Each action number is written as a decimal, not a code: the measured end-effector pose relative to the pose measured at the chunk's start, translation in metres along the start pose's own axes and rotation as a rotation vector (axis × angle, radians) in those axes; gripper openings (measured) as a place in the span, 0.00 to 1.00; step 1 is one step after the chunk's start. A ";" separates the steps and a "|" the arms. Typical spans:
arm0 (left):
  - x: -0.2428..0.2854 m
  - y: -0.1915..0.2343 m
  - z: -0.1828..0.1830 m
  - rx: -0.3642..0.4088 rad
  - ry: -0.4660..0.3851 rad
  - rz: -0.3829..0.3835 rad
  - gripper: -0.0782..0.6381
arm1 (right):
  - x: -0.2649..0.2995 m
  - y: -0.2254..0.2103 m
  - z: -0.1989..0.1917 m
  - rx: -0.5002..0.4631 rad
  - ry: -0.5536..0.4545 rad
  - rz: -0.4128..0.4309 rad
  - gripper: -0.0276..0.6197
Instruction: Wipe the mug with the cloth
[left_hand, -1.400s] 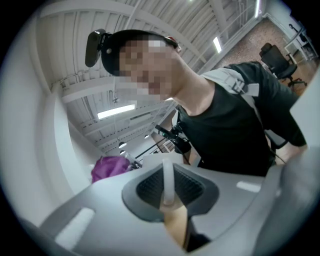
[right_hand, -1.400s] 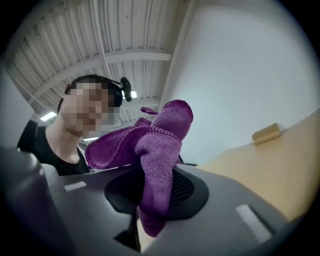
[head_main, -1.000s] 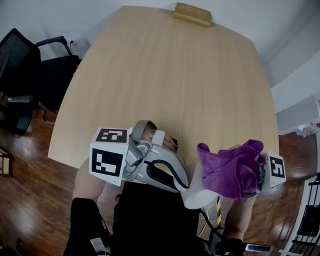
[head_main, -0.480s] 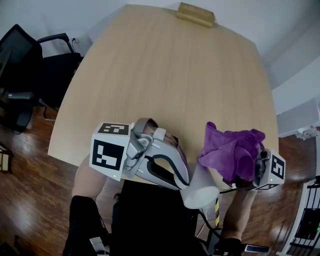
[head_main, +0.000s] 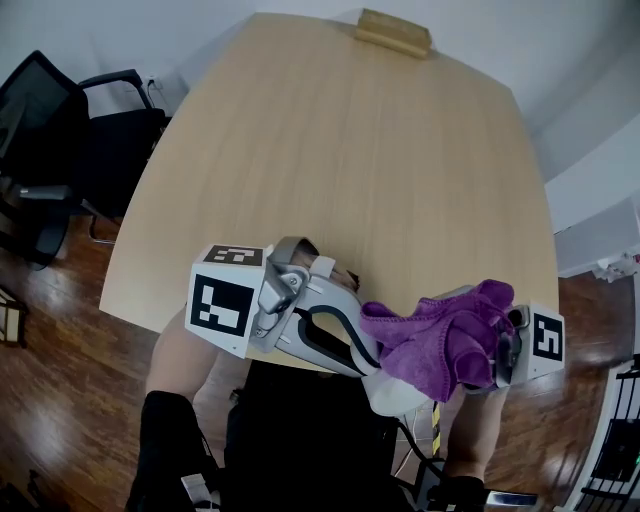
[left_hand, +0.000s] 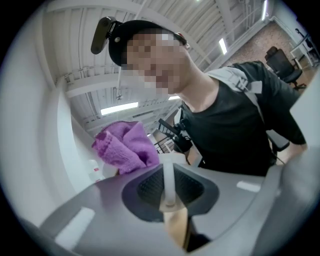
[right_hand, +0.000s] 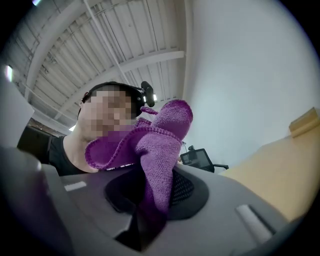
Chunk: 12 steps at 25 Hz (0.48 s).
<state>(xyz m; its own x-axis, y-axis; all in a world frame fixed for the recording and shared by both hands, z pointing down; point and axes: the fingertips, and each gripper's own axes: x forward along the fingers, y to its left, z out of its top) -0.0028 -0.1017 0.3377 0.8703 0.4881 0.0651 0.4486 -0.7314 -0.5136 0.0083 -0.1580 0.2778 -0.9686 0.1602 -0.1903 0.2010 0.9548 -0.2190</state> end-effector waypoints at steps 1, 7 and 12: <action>0.000 0.000 0.000 -0.001 -0.004 0.001 0.20 | -0.002 -0.005 -0.004 0.007 0.006 -0.012 0.17; -0.001 0.001 0.007 -0.010 -0.045 0.004 0.20 | -0.020 -0.062 -0.055 0.000 0.135 -0.197 0.17; -0.002 -0.001 0.006 -0.029 -0.063 0.000 0.20 | -0.025 -0.061 -0.029 -0.061 0.057 -0.227 0.17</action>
<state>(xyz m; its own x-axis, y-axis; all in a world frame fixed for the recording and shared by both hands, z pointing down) -0.0055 -0.0993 0.3331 0.8564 0.5161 0.0108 0.4549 -0.7447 -0.4884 0.0162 -0.2128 0.3241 -0.9949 -0.0482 -0.0882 -0.0306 0.9810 -0.1915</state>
